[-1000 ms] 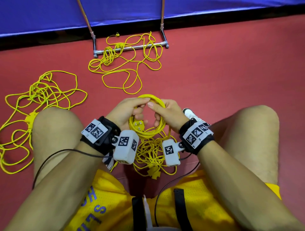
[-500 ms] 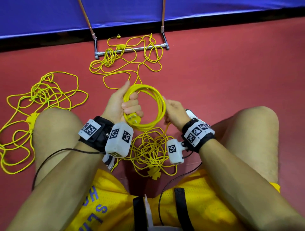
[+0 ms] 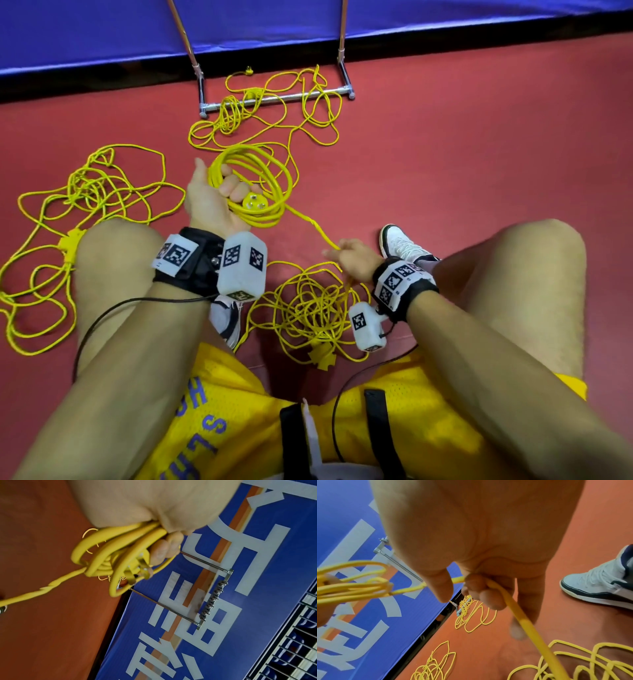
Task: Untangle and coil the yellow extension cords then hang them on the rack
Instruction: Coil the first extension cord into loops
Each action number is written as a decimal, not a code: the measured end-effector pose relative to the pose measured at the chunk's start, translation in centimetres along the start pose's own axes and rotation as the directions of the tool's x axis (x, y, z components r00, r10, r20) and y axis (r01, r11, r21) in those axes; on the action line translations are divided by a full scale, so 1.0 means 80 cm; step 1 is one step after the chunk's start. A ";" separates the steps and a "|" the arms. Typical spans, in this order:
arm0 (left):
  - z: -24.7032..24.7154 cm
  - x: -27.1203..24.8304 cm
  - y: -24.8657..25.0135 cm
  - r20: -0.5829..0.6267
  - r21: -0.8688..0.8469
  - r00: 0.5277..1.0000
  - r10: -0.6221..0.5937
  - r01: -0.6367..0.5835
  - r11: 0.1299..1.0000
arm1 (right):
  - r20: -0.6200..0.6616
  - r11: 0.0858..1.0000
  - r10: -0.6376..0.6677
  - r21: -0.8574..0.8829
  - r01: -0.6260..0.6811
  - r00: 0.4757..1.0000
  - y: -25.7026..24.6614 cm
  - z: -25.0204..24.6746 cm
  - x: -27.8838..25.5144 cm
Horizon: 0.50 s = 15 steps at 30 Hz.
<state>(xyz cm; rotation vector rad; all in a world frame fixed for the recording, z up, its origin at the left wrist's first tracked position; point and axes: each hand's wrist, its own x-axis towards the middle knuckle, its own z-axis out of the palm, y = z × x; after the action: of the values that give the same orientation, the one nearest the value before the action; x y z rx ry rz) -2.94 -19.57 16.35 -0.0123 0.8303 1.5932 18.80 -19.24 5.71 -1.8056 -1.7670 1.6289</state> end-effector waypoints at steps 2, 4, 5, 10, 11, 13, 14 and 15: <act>0.002 0.003 -0.002 -0.038 -0.005 0.998 0.054 -0.054 0.999 | -0.047 0.998 -0.033 0.059 0.036 0.998 0.000 -0.004 0.002; 0.001 0.005 0.000 -0.060 -0.023 0.992 0.113 -0.114 0.993 | -0.125 0.998 -0.062 0.004 0.063 0.990 0.002 -0.009 0.005; 0.000 0.007 0.002 -0.069 -0.030 0.988 0.136 -0.138 0.990 | -0.148 0.998 -0.057 -0.027 0.054 0.987 0.004 -0.011 0.007; -0.005 0.011 0.008 -0.088 0.002 0.972 0.218 -0.219 0.976 | -0.047 0.951 0.134 -0.274 -0.141 0.990 0.016 -0.020 0.002; -0.005 0.011 0.007 -0.092 0.012 0.968 0.235 -0.235 0.972 | -0.049 0.936 0.146 -0.317 -0.154 0.988 0.016 -0.020 -0.001; -0.005 0.012 0.004 -0.090 0.044 0.956 0.279 -0.276 0.960 | -0.088 0.932 0.108 -0.338 -0.132 0.990 0.013 -0.018 -0.003; -0.005 0.013 0.004 -0.087 0.063 0.948 0.307 -0.302 0.951 | -0.112 0.946 0.064 -0.310 -0.096 0.992 0.010 -0.018 -0.004; -0.005 0.014 0.003 -0.085 0.078 0.939 0.333 -0.327 0.942 | -0.140 0.963 0.019 -0.263 -0.056 0.990 0.008 -0.019 -0.005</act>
<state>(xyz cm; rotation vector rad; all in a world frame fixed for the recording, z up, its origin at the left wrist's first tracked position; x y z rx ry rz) -3.58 -18.77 15.64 0.1007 0.9970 1.8930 20.41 -18.93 6.06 -2.0194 -1.9779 1.2933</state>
